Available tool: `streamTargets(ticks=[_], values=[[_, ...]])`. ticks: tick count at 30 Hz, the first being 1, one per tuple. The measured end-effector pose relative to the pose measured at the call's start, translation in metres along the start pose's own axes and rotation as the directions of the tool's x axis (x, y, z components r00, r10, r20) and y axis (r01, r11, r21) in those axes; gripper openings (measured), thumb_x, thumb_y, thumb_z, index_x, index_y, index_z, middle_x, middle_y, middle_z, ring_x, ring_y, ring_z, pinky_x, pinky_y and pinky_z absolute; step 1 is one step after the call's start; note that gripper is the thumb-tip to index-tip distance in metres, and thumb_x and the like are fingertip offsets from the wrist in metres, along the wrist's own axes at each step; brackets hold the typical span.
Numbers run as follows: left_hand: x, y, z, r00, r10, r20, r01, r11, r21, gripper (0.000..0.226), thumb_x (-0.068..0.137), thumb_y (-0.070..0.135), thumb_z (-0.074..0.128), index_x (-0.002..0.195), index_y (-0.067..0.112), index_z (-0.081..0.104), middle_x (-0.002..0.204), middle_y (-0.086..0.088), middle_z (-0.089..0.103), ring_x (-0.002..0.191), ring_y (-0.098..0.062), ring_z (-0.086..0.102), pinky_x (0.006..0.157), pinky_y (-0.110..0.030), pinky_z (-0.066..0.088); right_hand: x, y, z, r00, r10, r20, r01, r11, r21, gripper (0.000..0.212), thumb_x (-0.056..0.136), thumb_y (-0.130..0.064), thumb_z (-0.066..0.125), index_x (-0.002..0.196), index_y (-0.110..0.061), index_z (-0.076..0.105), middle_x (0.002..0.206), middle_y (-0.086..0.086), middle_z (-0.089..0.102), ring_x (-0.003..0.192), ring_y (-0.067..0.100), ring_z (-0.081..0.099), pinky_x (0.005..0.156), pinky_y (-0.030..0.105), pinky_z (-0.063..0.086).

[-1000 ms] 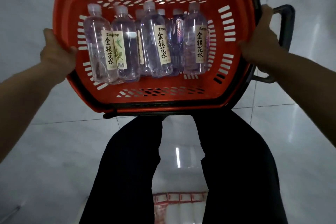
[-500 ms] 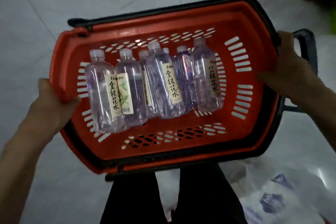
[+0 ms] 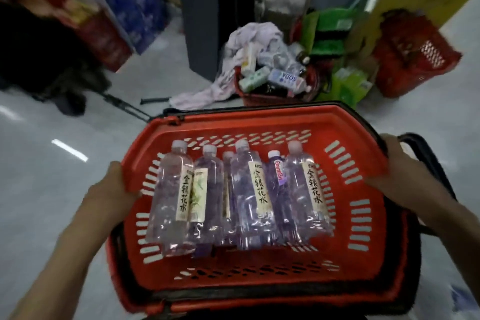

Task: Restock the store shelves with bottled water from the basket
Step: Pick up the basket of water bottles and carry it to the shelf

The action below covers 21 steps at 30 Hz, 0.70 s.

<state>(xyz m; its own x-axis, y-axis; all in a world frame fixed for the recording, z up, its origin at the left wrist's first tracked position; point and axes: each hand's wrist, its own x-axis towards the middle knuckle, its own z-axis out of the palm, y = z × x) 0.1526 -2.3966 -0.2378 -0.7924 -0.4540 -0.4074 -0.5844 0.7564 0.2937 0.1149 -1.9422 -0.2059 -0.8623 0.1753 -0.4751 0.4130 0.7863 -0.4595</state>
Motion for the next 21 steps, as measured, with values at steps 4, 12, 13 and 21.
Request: streamTargets(ticks=[4,12,13,21], values=[[0.066,0.078,-0.001,0.968,0.222,0.121,-0.234,0.967,0.098,0.077,0.067,0.044,0.072,0.133,0.016,0.044,0.122,-0.019,0.061,0.108,-0.04,0.06,0.089,-0.045,0.047,0.003,0.02,-0.018,0.969,0.154,-0.193,-0.147,0.988,0.048,0.085,0.082,-0.023,0.072,0.149,-0.029,0.02,0.124,0.017,0.061,0.099,0.038,0.062,0.078,0.04,0.049],[0.139,0.304,0.031,0.762,0.594,0.257,-0.645,0.732,0.222,0.057,0.081,0.024,0.075,0.127,0.013,0.043,0.118,-0.023,0.063,0.105,-0.042,0.06,0.082,-0.043,0.047,-0.023,0.088,-0.045,0.771,0.533,-0.348,-0.416,0.836,0.358,0.085,0.082,-0.036,0.071,0.148,-0.035,0.016,0.116,0.016,0.066,0.095,0.037,0.066,0.084,0.047,0.054],[0.139,0.335,0.041,0.722,0.632,0.282,-0.69,0.687,0.228,0.062,0.081,0.022,0.075,0.132,0.013,0.041,0.123,-0.024,0.061,0.108,-0.043,0.059,0.085,-0.043,0.046,-0.027,0.096,-0.049,0.737,0.581,-0.345,-0.448,0.802,0.395,0.086,0.082,-0.035,0.071,0.148,-0.034,0.015,0.117,0.017,0.066,0.095,0.037,0.066,0.084,0.048,0.054],[0.092,0.586,0.156,0.446,0.735,0.511,-0.894,0.391,0.218,0.061,0.084,0.019,0.073,0.134,0.009,0.04,0.123,-0.028,0.06,0.106,-0.042,0.061,0.08,-0.039,0.044,-0.013,0.211,-0.098,0.45,0.841,-0.299,-0.603,0.533,0.593,0.092,0.08,-0.025,0.069,0.151,-0.033,0.011,0.128,0.016,0.062,0.103,0.035,0.064,0.088,0.042,0.052]])
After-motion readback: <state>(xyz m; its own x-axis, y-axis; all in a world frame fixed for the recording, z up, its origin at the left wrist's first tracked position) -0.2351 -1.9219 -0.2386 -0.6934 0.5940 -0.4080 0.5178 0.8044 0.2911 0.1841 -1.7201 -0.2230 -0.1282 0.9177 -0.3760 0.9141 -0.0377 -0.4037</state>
